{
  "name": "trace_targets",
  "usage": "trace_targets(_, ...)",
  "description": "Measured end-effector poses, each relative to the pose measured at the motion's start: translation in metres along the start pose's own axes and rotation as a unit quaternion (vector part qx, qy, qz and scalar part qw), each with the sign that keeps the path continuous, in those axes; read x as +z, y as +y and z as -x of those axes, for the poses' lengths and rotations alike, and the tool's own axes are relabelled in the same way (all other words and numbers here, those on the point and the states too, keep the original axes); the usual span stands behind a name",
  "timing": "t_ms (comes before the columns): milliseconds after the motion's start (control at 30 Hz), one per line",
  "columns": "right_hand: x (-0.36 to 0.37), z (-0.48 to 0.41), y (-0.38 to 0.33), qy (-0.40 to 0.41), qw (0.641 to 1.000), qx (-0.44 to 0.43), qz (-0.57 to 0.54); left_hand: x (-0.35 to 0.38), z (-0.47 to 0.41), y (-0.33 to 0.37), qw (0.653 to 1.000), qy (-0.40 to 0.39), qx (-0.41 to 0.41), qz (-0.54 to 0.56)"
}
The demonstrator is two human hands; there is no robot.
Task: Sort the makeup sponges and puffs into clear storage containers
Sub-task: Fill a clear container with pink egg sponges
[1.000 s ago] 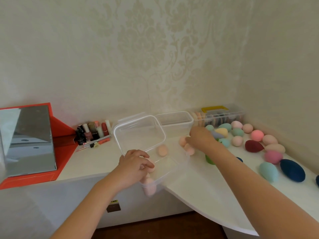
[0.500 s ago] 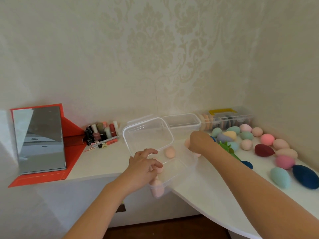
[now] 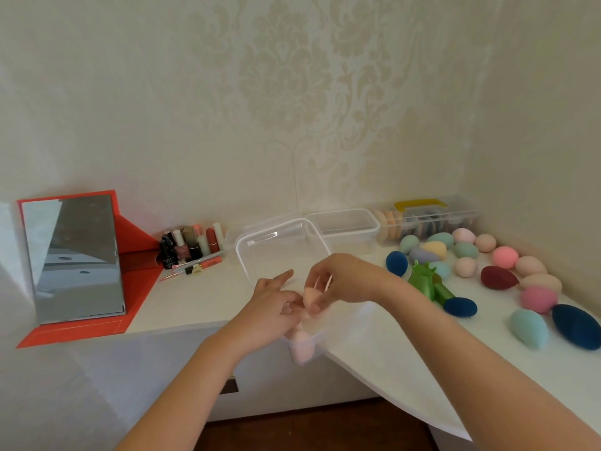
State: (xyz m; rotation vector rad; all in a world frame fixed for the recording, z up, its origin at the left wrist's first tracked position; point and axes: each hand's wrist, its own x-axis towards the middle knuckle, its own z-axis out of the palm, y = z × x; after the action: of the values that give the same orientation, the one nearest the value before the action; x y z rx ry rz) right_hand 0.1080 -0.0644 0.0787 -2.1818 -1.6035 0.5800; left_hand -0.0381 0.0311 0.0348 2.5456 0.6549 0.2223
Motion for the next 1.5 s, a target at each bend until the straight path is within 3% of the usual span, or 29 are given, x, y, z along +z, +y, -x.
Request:
trace_targets(200, 0.019, 0.0, 0.003, -0.033, 0.999, -0.002, 0.03, 0.001, 0.0, 0.0, 1.0, 0.005, -0.005, 0.015)
trace_targets(367, 0.028, -0.003, 0.006, 0.015, 0.999, 0.028, 0.025, 0.0, 0.0, 0.0, 1.0, 0.009, -0.002, 0.017)
trace_targets(500, 0.033, -0.005, 0.004, 0.006, 0.999, 0.027, 0.015, 0.0, -0.001, -0.001, 0.999, 0.004, -0.008, 0.038)
trace_targets(667, 0.03, -0.005, 0.002, 0.004, 0.998, 0.029, -0.062, -0.003, -0.004, -0.002, 0.997, -0.008, -0.023, 0.068)
trace_targets(800, 0.022, -0.003, 0.0, -0.027, 0.991, 0.005, -0.13, -0.004, -0.006, -0.003, 0.999, 0.005, -0.033, 0.017)
trace_targets(867, 0.013, -0.003, 0.003, 0.014, 0.982, 0.004, -0.189, -0.004, -0.006, -0.006, 0.999, 0.008, -0.034, 0.011)
trace_targets(933, 0.001, -0.005, 0.011, 0.129, 0.964, 0.022, -0.231, -0.004, -0.004, -0.01, 0.999, 0.017, -0.033, 0.007)
trace_targets(1000, -0.007, -0.011, 0.028, 0.238, 0.94, 0.049, -0.237, -0.005, -0.001, -0.015, 0.999, 0.029, -0.035, 0.012)
trace_targets(1067, -0.008, -0.019, 0.047, 0.275, 0.935, 0.072, -0.214, -0.008, 0.002, -0.021, 0.998, 0.036, -0.04, 0.014)
trace_targets(1200, 0.011, -0.035, 0.072, 0.199, 0.967, 0.083, -0.132, -0.016, 0.005, -0.032, 0.998, 0.042, -0.054, 0.011)
trace_targets(1400, 0.039, -0.049, 0.081, 0.057, 0.994, -0.002, -0.096, -0.031, 0.008, -0.049, 0.998, 0.018, -0.055, 0.01)
trace_targets(1500, 0.046, -0.056, 0.078, 0.05, 0.991, -0.062, -0.107, -0.036, 0.008, -0.052, 0.999, 0.002, -0.045, 0.02)
